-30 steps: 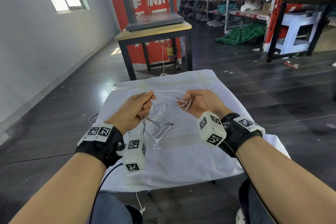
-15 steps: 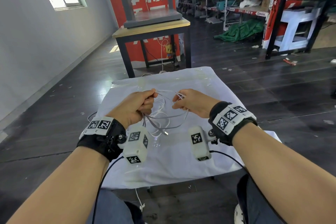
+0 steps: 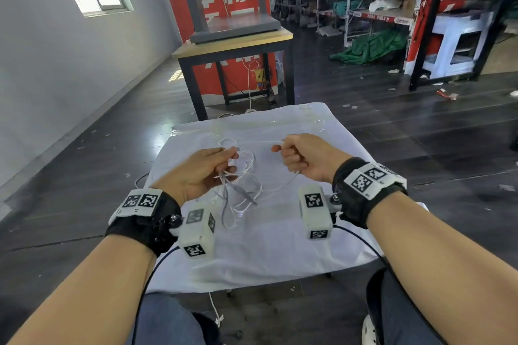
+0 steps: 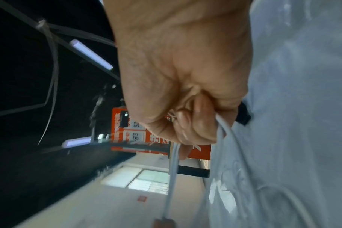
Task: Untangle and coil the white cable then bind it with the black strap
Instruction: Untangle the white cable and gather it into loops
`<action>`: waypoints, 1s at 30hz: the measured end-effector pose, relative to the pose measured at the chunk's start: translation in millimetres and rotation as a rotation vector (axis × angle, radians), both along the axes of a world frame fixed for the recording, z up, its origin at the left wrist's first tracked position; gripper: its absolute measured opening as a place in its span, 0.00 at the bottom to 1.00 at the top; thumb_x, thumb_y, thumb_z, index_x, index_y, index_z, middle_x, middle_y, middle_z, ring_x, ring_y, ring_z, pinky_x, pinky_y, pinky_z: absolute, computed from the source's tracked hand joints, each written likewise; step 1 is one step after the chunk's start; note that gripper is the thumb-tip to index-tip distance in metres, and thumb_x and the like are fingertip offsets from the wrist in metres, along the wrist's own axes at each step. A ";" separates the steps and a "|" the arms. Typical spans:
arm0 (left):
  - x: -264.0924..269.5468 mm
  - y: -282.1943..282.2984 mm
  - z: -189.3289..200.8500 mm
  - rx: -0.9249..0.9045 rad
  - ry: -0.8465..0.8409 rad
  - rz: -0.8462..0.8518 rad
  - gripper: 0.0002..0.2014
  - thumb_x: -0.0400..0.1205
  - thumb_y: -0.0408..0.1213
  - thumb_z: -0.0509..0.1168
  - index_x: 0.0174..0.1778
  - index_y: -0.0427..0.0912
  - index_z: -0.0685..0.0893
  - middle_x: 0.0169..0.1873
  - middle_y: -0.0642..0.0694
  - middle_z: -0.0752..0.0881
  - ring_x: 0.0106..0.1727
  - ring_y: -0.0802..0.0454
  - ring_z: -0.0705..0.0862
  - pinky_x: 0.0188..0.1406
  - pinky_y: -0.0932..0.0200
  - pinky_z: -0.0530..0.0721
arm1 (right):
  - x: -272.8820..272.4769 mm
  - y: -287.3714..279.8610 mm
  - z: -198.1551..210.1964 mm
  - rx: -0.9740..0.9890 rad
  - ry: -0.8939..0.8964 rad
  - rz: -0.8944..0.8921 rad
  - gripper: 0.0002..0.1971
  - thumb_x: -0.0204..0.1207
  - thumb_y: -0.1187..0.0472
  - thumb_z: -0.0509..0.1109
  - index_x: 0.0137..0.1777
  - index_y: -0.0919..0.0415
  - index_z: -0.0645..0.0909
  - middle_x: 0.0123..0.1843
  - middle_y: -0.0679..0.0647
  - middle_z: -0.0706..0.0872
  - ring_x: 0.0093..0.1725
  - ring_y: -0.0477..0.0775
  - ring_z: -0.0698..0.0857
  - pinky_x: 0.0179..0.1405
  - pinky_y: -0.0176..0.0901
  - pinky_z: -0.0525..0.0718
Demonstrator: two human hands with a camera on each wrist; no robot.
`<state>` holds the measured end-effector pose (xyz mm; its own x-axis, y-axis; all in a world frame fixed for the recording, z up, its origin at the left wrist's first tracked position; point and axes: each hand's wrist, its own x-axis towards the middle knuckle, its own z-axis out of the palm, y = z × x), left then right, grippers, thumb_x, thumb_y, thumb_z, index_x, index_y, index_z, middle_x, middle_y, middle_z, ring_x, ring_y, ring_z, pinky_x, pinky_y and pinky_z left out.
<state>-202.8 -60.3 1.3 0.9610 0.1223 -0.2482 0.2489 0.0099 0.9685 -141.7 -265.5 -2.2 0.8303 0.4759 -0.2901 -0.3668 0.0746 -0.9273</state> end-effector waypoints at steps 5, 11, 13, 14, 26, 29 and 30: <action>1.5 5.0 16.6 -0.162 -0.004 0.045 0.05 0.85 0.27 0.60 0.53 0.38 0.79 0.24 0.45 0.81 0.26 0.52 0.84 0.32 0.55 0.90 | -1.4 0.9 -6.4 -0.345 -0.242 0.155 0.06 0.79 0.66 0.59 0.45 0.65 0.77 0.28 0.50 0.62 0.22 0.45 0.58 0.15 0.33 0.56; 11.4 -5.4 30.3 -0.120 -0.091 0.157 0.12 0.86 0.23 0.51 0.52 0.40 0.77 0.26 0.46 0.75 0.25 0.54 0.77 0.29 0.60 0.88 | -6.8 15.4 1.5 -0.702 -0.507 0.456 0.30 0.74 0.33 0.64 0.51 0.63 0.84 0.37 0.54 0.75 0.31 0.51 0.67 0.31 0.39 0.67; 14.0 -7.5 32.1 -0.099 -0.106 0.162 0.13 0.86 0.24 0.50 0.50 0.41 0.78 0.24 0.48 0.73 0.22 0.55 0.76 0.29 0.62 0.87 | -8.2 18.0 5.8 -0.821 -0.605 0.552 0.29 0.70 0.31 0.66 0.44 0.59 0.86 0.33 0.52 0.76 0.33 0.52 0.70 0.34 0.41 0.70; 15.0 -8.3 32.8 -0.085 -0.107 0.157 0.13 0.87 0.24 0.50 0.49 0.41 0.78 0.23 0.49 0.74 0.22 0.56 0.76 0.30 0.62 0.87 | -8.4 19.2 7.6 -0.863 -0.631 0.586 0.26 0.70 0.32 0.68 0.40 0.57 0.86 0.31 0.49 0.76 0.33 0.52 0.72 0.35 0.41 0.71; 11.2 -0.7 41.4 0.238 -0.253 -0.061 0.10 0.89 0.32 0.54 0.50 0.43 0.81 0.33 0.45 0.82 0.37 0.54 0.83 0.46 0.57 0.86 | -10.5 18.0 18.0 -0.849 -0.614 0.587 0.18 0.86 0.55 0.55 0.40 0.52 0.83 0.35 0.43 0.86 0.43 0.46 0.79 0.50 0.34 0.74; 12.8 0.9 45.2 0.243 -0.318 -0.078 0.11 0.89 0.31 0.53 0.51 0.43 0.81 0.35 0.45 0.84 0.40 0.52 0.84 0.47 0.59 0.85 | -5.5 18.8 15.9 -0.643 -0.484 0.372 0.13 0.86 0.62 0.54 0.41 0.58 0.77 0.30 0.53 0.78 0.36 0.54 0.82 0.44 0.41 0.81; 13.8 0.6 46.9 0.213 -0.335 -0.071 0.11 0.89 0.31 0.52 0.51 0.43 0.81 0.35 0.45 0.84 0.40 0.52 0.84 0.48 0.57 0.84 | -5.4 20.2 16.7 -0.586 -0.456 0.307 0.10 0.86 0.62 0.55 0.44 0.59 0.74 0.31 0.55 0.76 0.33 0.53 0.81 0.41 0.42 0.85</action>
